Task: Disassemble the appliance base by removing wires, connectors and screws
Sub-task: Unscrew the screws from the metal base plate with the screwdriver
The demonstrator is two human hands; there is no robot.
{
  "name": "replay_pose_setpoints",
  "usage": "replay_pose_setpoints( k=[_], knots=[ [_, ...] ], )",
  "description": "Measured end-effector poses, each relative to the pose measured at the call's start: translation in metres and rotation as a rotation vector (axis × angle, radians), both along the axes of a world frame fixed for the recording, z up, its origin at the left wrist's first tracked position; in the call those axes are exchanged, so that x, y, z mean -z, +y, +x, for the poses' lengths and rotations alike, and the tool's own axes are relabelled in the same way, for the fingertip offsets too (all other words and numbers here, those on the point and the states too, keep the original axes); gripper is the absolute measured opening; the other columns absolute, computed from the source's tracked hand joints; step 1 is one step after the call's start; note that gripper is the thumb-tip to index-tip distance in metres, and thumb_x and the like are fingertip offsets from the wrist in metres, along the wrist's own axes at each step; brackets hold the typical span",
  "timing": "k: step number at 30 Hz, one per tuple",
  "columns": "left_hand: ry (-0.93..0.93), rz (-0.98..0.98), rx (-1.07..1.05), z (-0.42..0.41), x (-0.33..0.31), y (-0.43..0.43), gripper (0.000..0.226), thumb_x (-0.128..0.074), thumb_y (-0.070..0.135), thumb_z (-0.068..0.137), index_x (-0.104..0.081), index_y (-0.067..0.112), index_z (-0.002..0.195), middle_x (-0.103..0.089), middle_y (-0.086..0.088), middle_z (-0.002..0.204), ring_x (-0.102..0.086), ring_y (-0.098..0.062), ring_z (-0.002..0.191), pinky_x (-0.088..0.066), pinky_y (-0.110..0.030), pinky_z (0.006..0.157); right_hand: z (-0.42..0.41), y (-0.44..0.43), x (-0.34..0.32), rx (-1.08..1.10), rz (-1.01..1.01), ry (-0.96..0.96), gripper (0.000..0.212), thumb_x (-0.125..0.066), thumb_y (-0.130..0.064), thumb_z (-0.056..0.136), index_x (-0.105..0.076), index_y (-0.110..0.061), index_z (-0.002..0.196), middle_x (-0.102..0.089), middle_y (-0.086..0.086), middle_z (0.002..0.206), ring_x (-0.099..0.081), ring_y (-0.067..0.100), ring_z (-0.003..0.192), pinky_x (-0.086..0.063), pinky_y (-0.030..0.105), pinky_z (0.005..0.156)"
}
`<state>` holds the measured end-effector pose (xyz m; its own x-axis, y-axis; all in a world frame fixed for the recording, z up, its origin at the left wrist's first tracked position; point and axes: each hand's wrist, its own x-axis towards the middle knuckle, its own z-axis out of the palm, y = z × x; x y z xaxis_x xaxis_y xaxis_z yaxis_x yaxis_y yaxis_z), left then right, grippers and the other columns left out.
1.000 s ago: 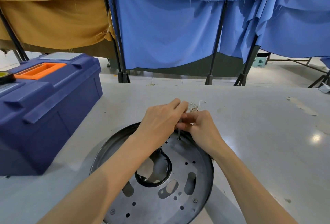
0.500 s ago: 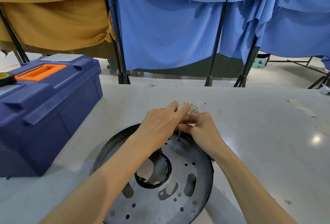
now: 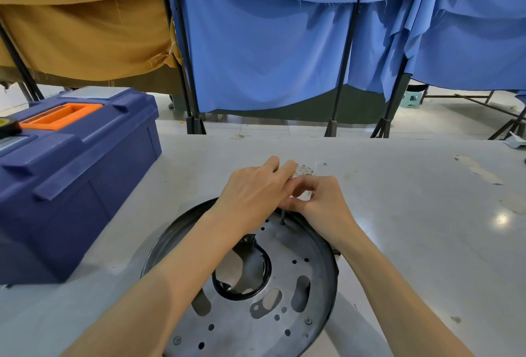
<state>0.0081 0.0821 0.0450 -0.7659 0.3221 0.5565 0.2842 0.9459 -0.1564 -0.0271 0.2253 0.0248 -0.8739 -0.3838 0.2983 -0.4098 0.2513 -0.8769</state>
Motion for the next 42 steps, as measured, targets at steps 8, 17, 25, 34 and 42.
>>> replay_pose_setpoints(
  k=[8, 17, 25, 34, 42],
  knots=[
    [-0.012, 0.046, -0.037, -0.006, 0.007, -0.003, 0.017, -0.044, 0.034, 0.101, -0.047, 0.018, 0.106, -0.046, 0.002, 0.09, -0.044, -0.02, 0.057, -0.027, -0.029, 0.047, -0.001, 0.002, 0.0, 0.002, 0.026, -0.004, 0.024, -0.067, 0.004, 0.081, -0.073, -0.016, 0.069, -0.07, -0.01, 0.064, -0.063, -0.001, 0.065, -0.046, 0.018, 0.071],
    [0.05, -0.031, 0.043, 0.001, -0.004, 0.002, 0.027, -0.06, 0.031, 0.089, -0.06, 0.008, 0.076, -0.047, -0.008, 0.061, -0.035, -0.022, 0.035, -0.022, -0.019, 0.04, 0.001, -0.002, -0.002, -0.05, 0.001, -0.025, 0.007, -0.077, 0.001, 0.074, -0.076, -0.005, 0.077, -0.075, 0.008, 0.075, -0.07, 0.017, 0.074, -0.057, 0.025, 0.071],
    [-0.058, 0.008, -0.04, -0.004, 0.009, -0.001, 0.016, -0.045, 0.029, 0.1, -0.045, 0.016, 0.109, -0.034, 0.0, 0.09, -0.039, -0.02, 0.054, -0.017, -0.025, 0.044, 0.0, -0.001, 0.001, -0.076, 0.053, -0.014, 0.008, -0.076, -0.006, 0.077, -0.072, -0.013, 0.075, -0.071, 0.004, 0.076, -0.061, 0.007, 0.072, -0.047, 0.016, 0.072],
    [-0.074, -0.011, -0.026, -0.009, 0.009, -0.002, 0.027, -0.033, 0.038, 0.103, -0.047, 0.015, 0.105, -0.047, -0.002, 0.099, -0.037, -0.019, 0.062, -0.031, -0.028, 0.065, -0.004, 0.001, 0.003, -0.018, 0.039, -0.017, 0.005, -0.071, 0.003, 0.078, -0.072, -0.001, 0.074, -0.072, 0.014, 0.073, -0.066, 0.023, 0.071, -0.051, 0.032, 0.074],
    [0.006, 0.124, 0.01, -0.008, 0.004, -0.004, 0.029, -0.051, 0.031, 0.098, -0.056, 0.008, 0.08, -0.048, -0.005, 0.075, -0.032, -0.021, 0.056, -0.032, -0.033, 0.062, 0.0, 0.0, 0.0, -0.042, 0.002, 0.038, 0.019, -0.08, -0.009, 0.074, -0.072, -0.026, 0.073, -0.069, -0.015, 0.066, -0.061, -0.001, 0.067, -0.045, 0.008, 0.071]
  ],
)
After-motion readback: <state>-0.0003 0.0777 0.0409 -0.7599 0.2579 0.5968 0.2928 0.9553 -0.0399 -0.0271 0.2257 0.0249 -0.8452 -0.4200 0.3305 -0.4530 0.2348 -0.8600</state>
